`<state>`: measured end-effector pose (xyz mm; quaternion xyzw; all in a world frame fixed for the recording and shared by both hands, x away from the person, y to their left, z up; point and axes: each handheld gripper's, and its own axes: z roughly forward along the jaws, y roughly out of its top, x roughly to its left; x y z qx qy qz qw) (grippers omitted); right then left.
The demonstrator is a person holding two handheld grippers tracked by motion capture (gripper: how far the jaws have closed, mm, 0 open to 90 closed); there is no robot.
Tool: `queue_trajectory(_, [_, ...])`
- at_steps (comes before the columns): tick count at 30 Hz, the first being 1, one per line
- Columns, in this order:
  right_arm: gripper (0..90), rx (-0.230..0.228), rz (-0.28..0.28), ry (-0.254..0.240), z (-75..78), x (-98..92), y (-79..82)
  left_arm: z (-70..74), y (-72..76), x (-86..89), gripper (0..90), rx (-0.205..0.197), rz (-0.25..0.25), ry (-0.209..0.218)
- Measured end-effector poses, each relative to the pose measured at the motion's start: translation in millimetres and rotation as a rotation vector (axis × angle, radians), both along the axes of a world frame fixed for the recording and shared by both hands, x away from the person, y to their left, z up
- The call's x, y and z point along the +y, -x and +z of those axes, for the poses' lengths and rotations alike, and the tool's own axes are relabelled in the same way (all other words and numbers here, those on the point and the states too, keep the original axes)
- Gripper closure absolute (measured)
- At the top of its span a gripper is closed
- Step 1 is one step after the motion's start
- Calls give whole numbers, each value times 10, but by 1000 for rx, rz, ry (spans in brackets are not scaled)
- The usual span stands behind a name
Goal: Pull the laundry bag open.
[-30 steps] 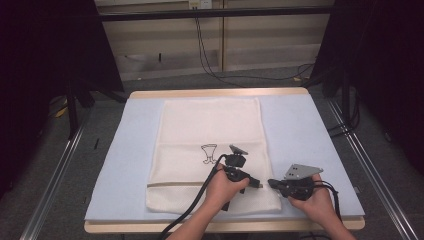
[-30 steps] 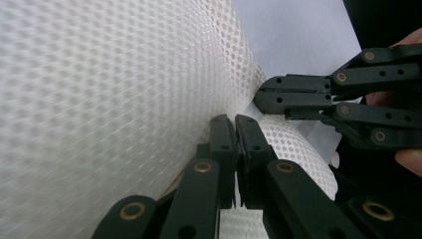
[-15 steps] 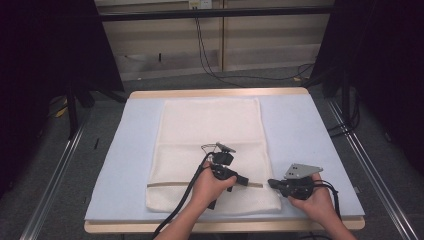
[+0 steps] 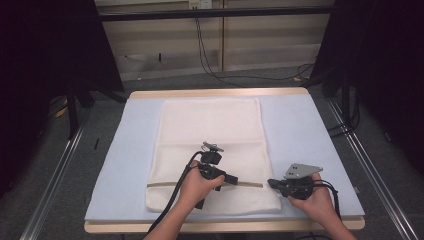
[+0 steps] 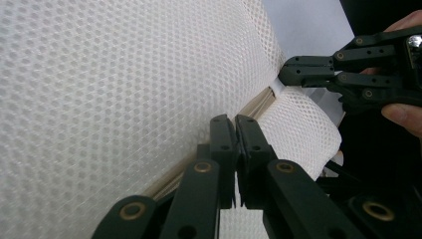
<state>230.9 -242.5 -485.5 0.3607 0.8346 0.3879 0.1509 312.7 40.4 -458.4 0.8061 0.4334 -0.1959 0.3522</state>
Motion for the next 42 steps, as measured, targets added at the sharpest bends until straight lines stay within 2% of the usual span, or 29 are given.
queue_trajectory(2, [900,4,-3,-4,0,-7,-2,11,-6,37,874,-15,-21,-8])
queue_trajectory(4, [900,6,-4,-6,0,-6,-4,19,8,55,874,-9,3,2])
queue_trajectory(7, [900,10,-7,-11,-1,-3,-7,26,4,111,873,-16,-8,-6])
queue_trajectory(8, [900,12,-9,-13,-3,-4,-5,30,7,119,873,-5,0,4])
queue_trajectory(9, [900,10,-6,-17,-6,-6,-6,34,-1,143,874,-11,-12,-6])
queue_trajectory(10, [900,7,-6,-18,-9,-8,-4,36,-2,150,874,-15,-1,-12])
queue_trajectory(11, [900,5,-8,-19,-11,-10,-3,34,-8,164,873,-9,-15,-3])
queue_trajectory(12, [900,6,-11,-19,-10,-11,-1,35,-7,172,874,-7,2,-7])
queue_trajectory(13, [900,9,-8,-20,-9,-13,-4,37,-17,196,874,-8,-12,-14])
queue_trajectory(14, [900,9,-8,-19,-9,-12,-6,37,-10,192,873,-6,6,-5])
queue_trajectory(15, [900,15,-5,-24,-8,-15,-9,38,-13,203,873,0,1,2])
queue_trajectory(16, [900,16,-5,-25,-8,-16,-11,35,-19,225,873,-6,-10,-10])
queue_trajectory(17, [900,16,-5,-24,-7,-16,-10,35,-8,219,873,0,9,1])
queue_trajectory(18, [900,15,-7,-21,-6,-14,-9,26,-14,242,873,-2,2,3])
queue_trajectory(20, [900,13,-6,-20,-7,-13,-7,19,-8,250,873,-4,5,-9])
queue_trajectory(23, [900,7,-11,-19,-10,-11,-2,16,-3,252,873,18,17,22])
queue_trajectory(24, [900,7,-10,-19,-9,-11,-2,18,-11,264,873,1,11,0])
queue_trajectory(25, [900,10,-8,-21,-9,-12,-3,16,-7,259,873,22,20,21])
queue_trajectory(28, [900,15,-8,-26,-10,-16,-7,11,-15,276,873,4,16,5])
queue_trajectory(30, [900,13,-8,-23,-9,-14,-6,7,-10,291,873,10,10,19])
queue_trajectory(31, [900,15,-7,-24,-9,-15,-7,8,-5,298,873,11,12,9])
queue_trajectory(32, [900,15,-8,-23,-8,-16,-7,5,-12,318,873,2,9,2])
queue_trajectory(34, [900,13,-7,-27,-12,-15,-6,9,-7,344,873,23,26,21])
queue_trajectory(35, [900,12,-6,-26,-12,-15,-6,8,-16,376,874,8,22,6])
queue_trajectory(39, [900,7,-11,-19,-10,-11,-1,26,-7,460,873,18,40,21])
queue_trajectory(41, [900,12,-8,-23,-10,-15,-3,26,-22,535,873,-2,38,9])
queue_trajectory(42, [900,12,-8,-23,-10,-15,-4,31,-19,566,873,7,52,16])
